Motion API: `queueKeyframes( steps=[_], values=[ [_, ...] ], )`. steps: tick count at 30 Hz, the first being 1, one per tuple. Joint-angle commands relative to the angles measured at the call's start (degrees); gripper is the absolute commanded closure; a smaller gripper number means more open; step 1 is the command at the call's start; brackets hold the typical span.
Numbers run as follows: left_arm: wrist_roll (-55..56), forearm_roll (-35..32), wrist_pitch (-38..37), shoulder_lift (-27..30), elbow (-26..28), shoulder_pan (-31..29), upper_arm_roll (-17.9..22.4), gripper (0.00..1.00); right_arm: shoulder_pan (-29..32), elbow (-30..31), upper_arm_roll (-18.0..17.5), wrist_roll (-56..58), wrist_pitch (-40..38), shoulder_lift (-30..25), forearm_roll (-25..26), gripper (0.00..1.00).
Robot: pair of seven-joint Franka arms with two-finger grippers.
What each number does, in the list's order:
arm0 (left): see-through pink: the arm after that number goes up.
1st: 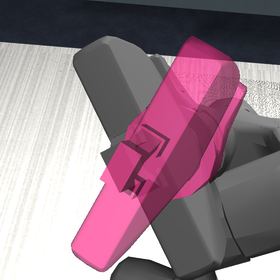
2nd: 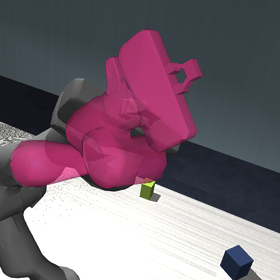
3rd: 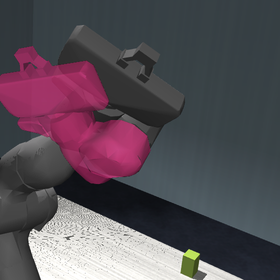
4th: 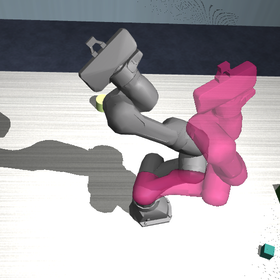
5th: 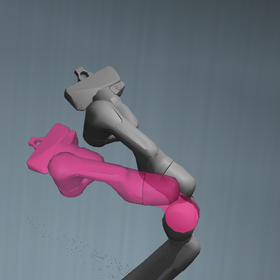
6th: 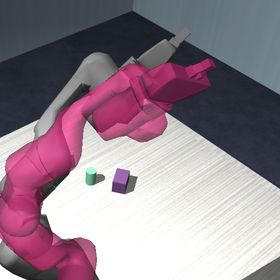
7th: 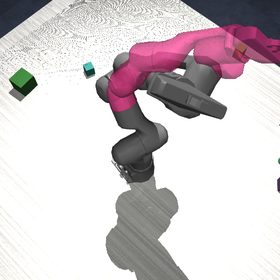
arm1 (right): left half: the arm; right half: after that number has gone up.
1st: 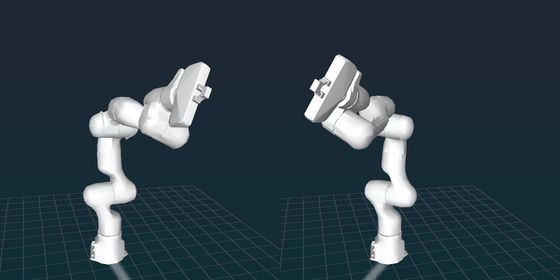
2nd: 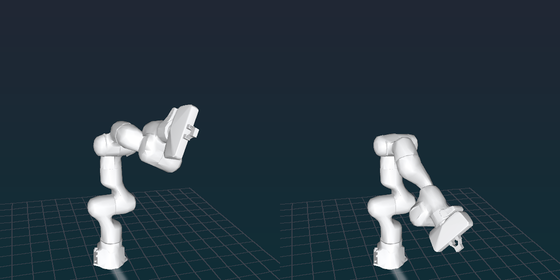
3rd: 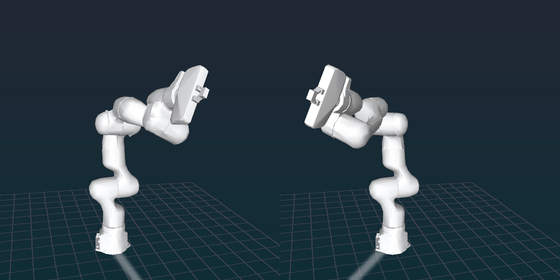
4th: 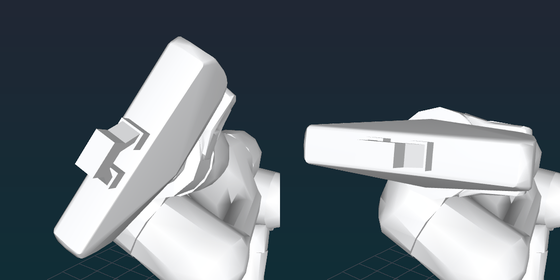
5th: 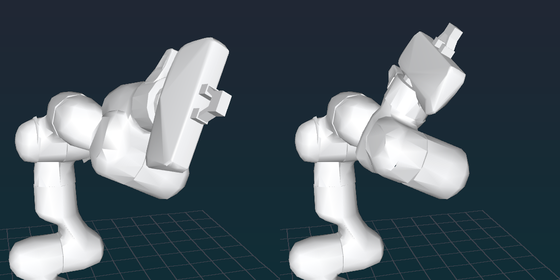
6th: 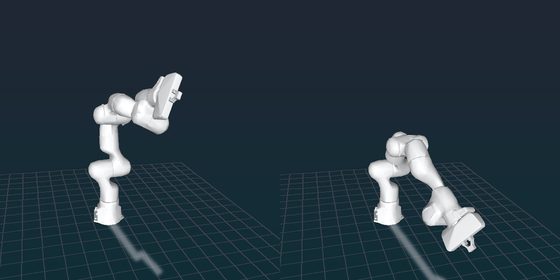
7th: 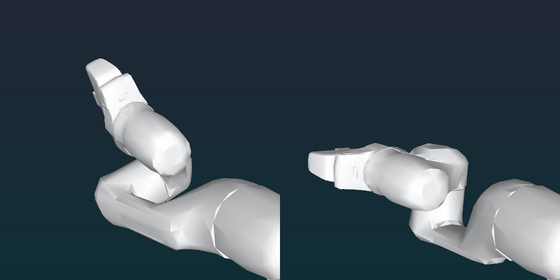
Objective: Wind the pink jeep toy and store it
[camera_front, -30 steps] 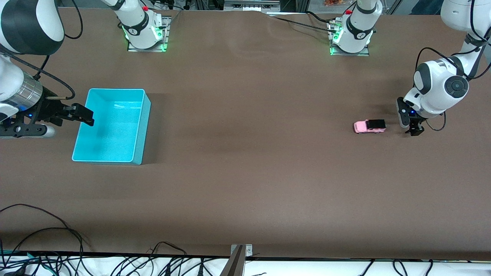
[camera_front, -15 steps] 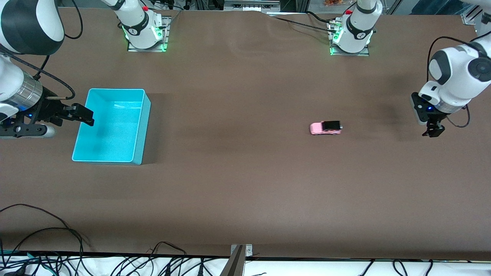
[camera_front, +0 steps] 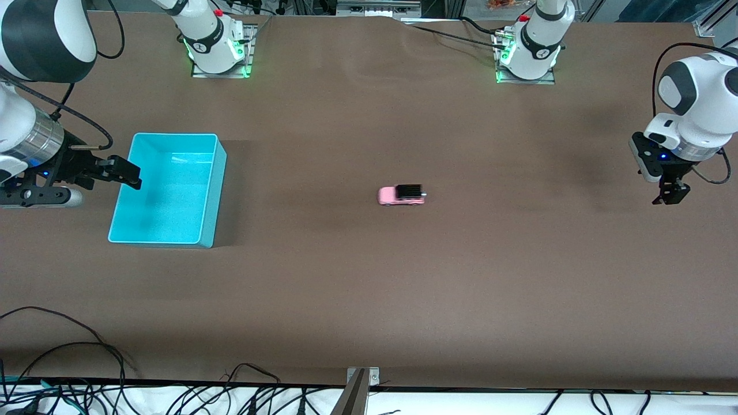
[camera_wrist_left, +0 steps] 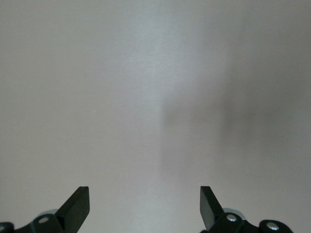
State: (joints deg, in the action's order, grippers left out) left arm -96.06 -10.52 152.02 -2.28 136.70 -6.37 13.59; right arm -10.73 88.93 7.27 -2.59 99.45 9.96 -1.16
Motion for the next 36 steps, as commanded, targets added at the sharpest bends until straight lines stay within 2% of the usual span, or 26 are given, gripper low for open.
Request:
queueKeyframes(
  steps=[1, 4, 9, 11, 22, 26, 29, 32, 34, 36],
  values=[
    [-1.15, 1.64, -2.07, -0.71, -3.01, 0.40, 0.20, 0.00, -0.08, -0.42, -0.06, -0.22, -0.14, -0.02, 0.63, 0.00],
    [-1.41, 1.64, -4.27, -2.37, -6.52, 0.48, 0.20, 0.00, -0.08, -0.42, -0.06, -0.22, -0.22, -0.02, 0.72, 0.00],
    [-1.24, 1.82, -12.08, -8.96, -19.16, 0.57, 0.20, 0.00, -0.26, -0.51, -0.15, -0.22, -0.14, -0.02, 0.81, 0.00],
    [-1.15, 2.52, -14.55, -9.50, -21.64, 0.83, 0.20, 0.00, -0.26, -0.51, -0.15, -0.22, -0.14, -0.03, 0.72, 0.00],
    [2.54, 2.78, -15.26, -4.05, -21.47, 0.75, -0.24, 0.00, -0.26, -0.51, -0.15, -0.13, -0.22, -0.02, 0.81, 0.00],
    [5.88, 2.78, -15.44, -0.28, -20.51, 0.83, -0.41, 0.00, -0.34, -0.59, -0.32, -0.04, -0.31, -0.29, 1.07, 0.00],
    [7.55, 2.87, -15.61, 2.71, -19.45, 0.66, -1.64, 0.00, -0.35, -0.59, -0.24, 0.22, -0.49, -0.29, 3.26, 0.00],
    [10.19, 2.78, -15.88, 4.30, -18.49, 0.66, -3.39, 0.00, -0.17, -0.59, -0.06, 0.22, -0.40, -0.38, 3.09, 0.00],
    [10.63, 2.70, -17.97, 6.04, -18.40, -0.04, -6.11, 0.00, -0.43, -0.59, -0.32, -0.22, -0.22, -0.38, 3.27, 0.00],
    [11.76, 2.70, -20.17, 7.63, -18.31, -0.74, -6.39, 0.00, -1.13, -0.59, -0.50, -0.04, -0.22, -0.29, 3.27, 0.00]
  ],
)
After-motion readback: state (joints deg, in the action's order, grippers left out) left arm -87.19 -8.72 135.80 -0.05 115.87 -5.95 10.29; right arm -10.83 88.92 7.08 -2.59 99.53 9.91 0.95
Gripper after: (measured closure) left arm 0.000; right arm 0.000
